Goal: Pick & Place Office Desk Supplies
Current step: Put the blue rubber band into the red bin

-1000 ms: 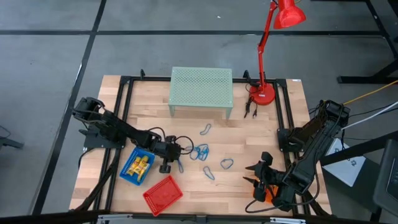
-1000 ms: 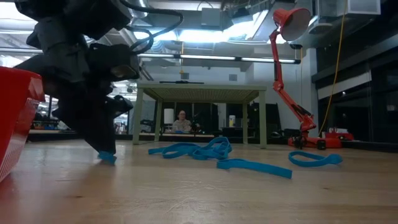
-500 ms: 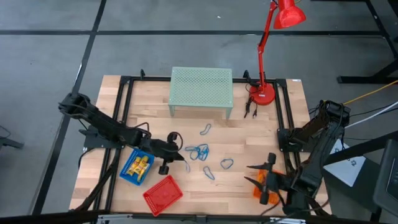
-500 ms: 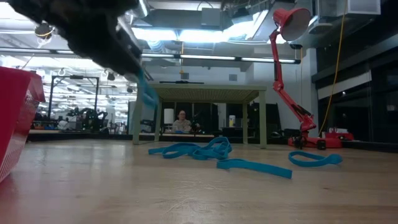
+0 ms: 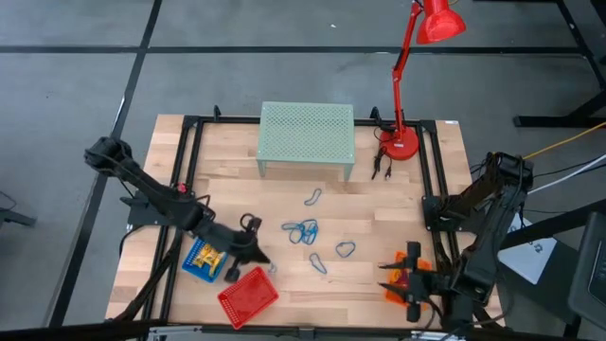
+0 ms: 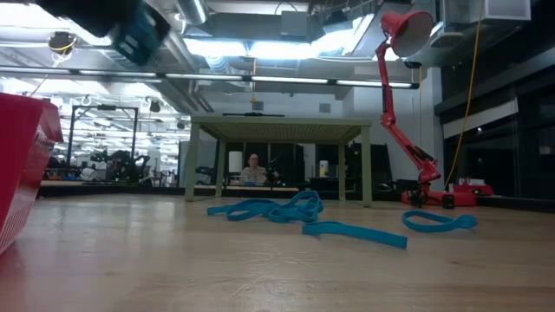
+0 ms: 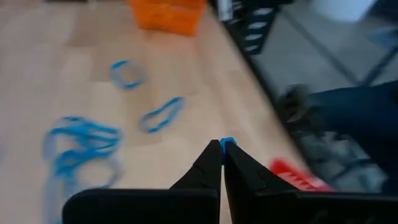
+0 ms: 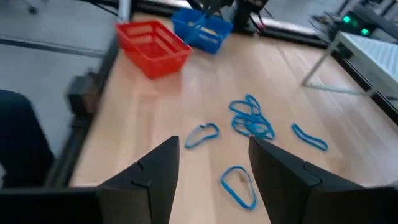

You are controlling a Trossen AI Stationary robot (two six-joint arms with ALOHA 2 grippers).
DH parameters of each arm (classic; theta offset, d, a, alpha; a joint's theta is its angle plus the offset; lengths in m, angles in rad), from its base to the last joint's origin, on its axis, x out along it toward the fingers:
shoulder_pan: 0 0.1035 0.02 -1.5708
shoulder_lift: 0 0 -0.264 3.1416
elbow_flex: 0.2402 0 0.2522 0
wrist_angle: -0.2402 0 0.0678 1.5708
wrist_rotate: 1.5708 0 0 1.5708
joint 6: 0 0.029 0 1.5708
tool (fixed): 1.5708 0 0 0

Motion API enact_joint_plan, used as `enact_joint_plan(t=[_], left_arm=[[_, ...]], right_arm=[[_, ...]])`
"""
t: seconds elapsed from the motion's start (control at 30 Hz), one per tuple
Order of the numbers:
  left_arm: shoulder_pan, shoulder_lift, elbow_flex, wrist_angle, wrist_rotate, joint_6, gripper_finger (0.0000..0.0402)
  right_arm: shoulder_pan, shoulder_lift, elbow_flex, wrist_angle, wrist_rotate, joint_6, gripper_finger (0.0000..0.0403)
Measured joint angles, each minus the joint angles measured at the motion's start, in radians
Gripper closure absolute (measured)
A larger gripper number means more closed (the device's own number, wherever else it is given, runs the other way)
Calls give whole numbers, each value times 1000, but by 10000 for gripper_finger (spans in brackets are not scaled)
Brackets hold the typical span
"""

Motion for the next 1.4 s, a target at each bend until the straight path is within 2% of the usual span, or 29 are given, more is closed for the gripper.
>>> enact_joint_plan(t=[0.13, 0.33, 0.5, 0.57, 0.63, 0.7, 0.8, 1.07, 1.2, 1.3, 1.4], left_arm=[[-71, 0, 0, 29, -2, -58, 398], [-160, 0, 0, 32, -65, -135, 398], [-205, 26, 2, 17, -124, -181, 398], [-213, 45, 2, 19, -141, -200, 398], [-214, 64, 2, 18, -151, -220, 398], [-210, 81, 2, 22, -152, -233, 398], [-203, 107, 2, 52, -154, -236, 398], [-203, 126, 2, 95, -138, -217, 398], [-203, 126, 2, 94, -138, -211, 398], [-202, 126, 2, 101, -136, -201, 398], [-202, 126, 2, 122, -131, -184, 398]], right_arm=[[71, -31, 0, 5, 41, 1, 208], [200, -52, -20, 14, 177, 57, 208], [315, -51, -148, 63, 387, 291, 208], [327, -52, -173, 74, 424, 365, 208], [321, -55, -163, 48, 405, 351, 208], [303, -57, -140, 28, 364, 266, 208], [294, -67, -103, 26, 364, 159, 208], [249, -91, -83, 153, 320, 42, 208], [222, -103, -83, 307, 264, -137, 208], [170, -129, -79, 592, 105, -442, 208], [86, -137, -78, 869, -220, -812, 208]])
